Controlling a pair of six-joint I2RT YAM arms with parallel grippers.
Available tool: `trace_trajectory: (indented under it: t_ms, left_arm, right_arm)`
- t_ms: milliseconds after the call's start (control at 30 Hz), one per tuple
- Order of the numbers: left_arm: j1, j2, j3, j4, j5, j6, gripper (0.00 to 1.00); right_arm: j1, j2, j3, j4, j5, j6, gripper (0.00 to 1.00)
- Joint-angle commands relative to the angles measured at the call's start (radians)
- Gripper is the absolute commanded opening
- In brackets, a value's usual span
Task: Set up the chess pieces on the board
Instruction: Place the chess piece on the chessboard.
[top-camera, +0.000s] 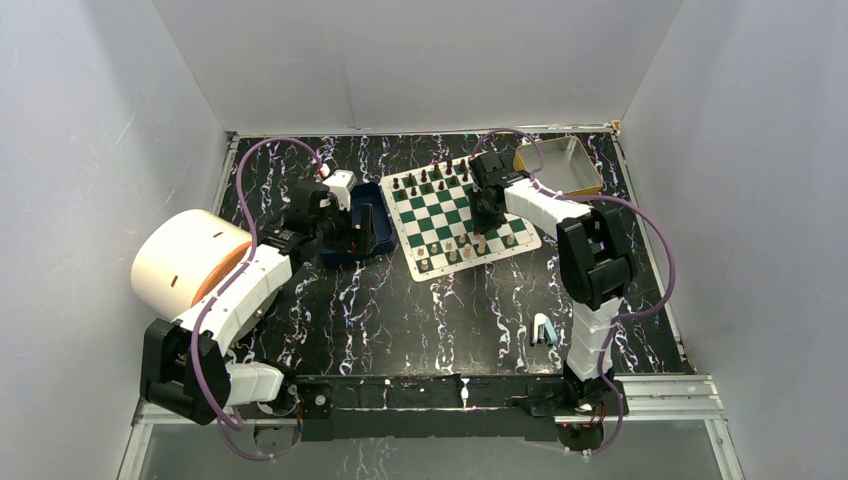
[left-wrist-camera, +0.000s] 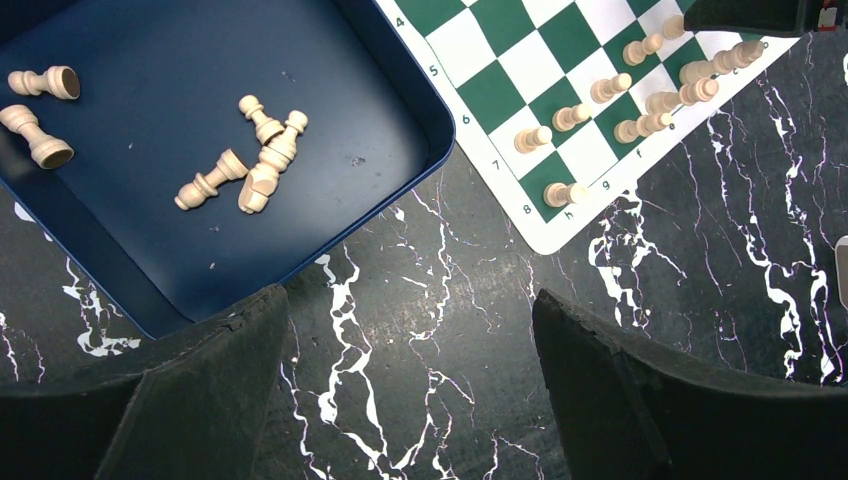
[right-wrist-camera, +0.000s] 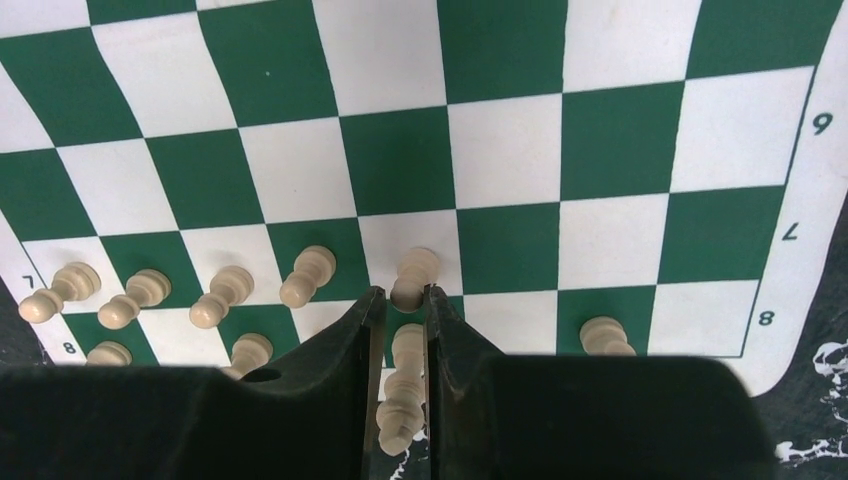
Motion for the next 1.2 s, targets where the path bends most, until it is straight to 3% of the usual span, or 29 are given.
trace_trajectory:
  t_ms: [0,833,1167]
  left_arm:
    - [0.004,-0.038,0.020,-0.002,0.003,0.016,0.88]
    - [0.005,-0.040,0.022,-0.006,-0.004,0.022,0.88]
    - [0.005,-0.029,0.025,-0.004,0.006,0.019,0.88]
  right_arm:
    - [0.005,0.019,0.052,-0.006,0.001,0.000,0.29]
    - [0.006,0.034,0.071,-0.021,-0.020,0.014,0.36]
    - [0.008,0.039,0.079,-0.027,-0.020,0.012,0.26]
